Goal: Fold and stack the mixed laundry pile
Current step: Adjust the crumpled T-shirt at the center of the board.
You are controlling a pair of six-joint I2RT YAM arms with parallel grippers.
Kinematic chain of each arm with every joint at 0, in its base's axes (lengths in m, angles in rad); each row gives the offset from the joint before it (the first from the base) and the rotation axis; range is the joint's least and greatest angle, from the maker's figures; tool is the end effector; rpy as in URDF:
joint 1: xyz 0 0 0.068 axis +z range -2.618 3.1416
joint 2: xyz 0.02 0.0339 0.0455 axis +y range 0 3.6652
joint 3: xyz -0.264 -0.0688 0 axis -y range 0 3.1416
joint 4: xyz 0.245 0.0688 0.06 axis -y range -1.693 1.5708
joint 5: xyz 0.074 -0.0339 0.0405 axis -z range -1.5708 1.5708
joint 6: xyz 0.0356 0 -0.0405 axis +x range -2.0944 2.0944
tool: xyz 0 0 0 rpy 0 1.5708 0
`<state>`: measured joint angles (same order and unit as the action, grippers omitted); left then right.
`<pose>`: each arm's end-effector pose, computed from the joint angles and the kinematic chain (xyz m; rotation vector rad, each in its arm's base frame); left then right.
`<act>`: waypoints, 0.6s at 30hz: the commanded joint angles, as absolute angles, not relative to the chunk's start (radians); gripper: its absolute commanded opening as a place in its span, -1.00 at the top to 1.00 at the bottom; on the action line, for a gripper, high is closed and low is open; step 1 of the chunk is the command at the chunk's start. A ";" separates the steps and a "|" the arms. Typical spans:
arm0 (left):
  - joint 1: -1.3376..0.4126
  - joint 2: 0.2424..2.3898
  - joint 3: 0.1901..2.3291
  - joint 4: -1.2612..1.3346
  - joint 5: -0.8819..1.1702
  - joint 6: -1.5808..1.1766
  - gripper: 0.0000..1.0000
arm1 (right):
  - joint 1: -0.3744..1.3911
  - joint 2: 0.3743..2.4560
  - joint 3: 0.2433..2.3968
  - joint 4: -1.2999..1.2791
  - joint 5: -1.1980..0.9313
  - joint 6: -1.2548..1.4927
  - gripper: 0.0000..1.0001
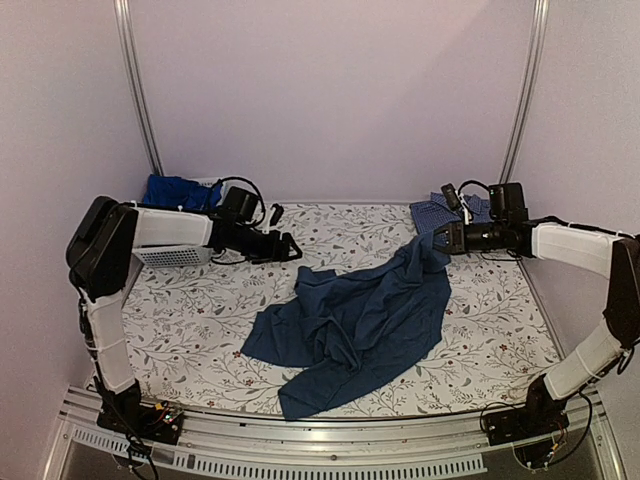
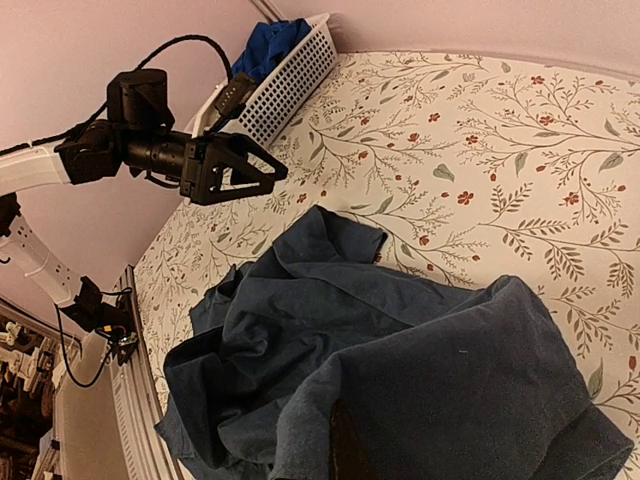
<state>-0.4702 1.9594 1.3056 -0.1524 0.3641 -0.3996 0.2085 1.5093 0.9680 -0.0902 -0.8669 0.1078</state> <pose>0.3734 -0.2040 0.1790 0.2698 2.4612 -0.8305 0.3104 0.0934 0.2449 -0.5982 2.0722 1.1274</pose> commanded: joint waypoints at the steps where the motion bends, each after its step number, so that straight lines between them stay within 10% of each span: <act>1: -0.541 2.064 1.391 -0.191 0.414 -0.349 -0.56 | 0.204 1.450 0.962 -0.097 -0.847 0.095 1.00; 5: -0.569 2.144 1.429 -0.230 0.419 -0.348 -0.23 | 0.174 1.424 0.962 -0.096 -0.843 0.111 1.00; 10: -0.535 2.051 1.355 -0.196 0.372 -0.389 1.00 | 0.104 1.380 0.954 -0.100 -0.804 0.140 1.00; 18: -0.490 1.662 1.199 -0.178 0.201 -0.400 1.00 | -0.084 1.278 0.996 -0.097 -0.741 0.222 1.00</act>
<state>-0.4931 1.8435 1.2213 -0.2066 0.2920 -0.4114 0.0002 1.3426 0.9596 -0.1070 -0.7792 0.1661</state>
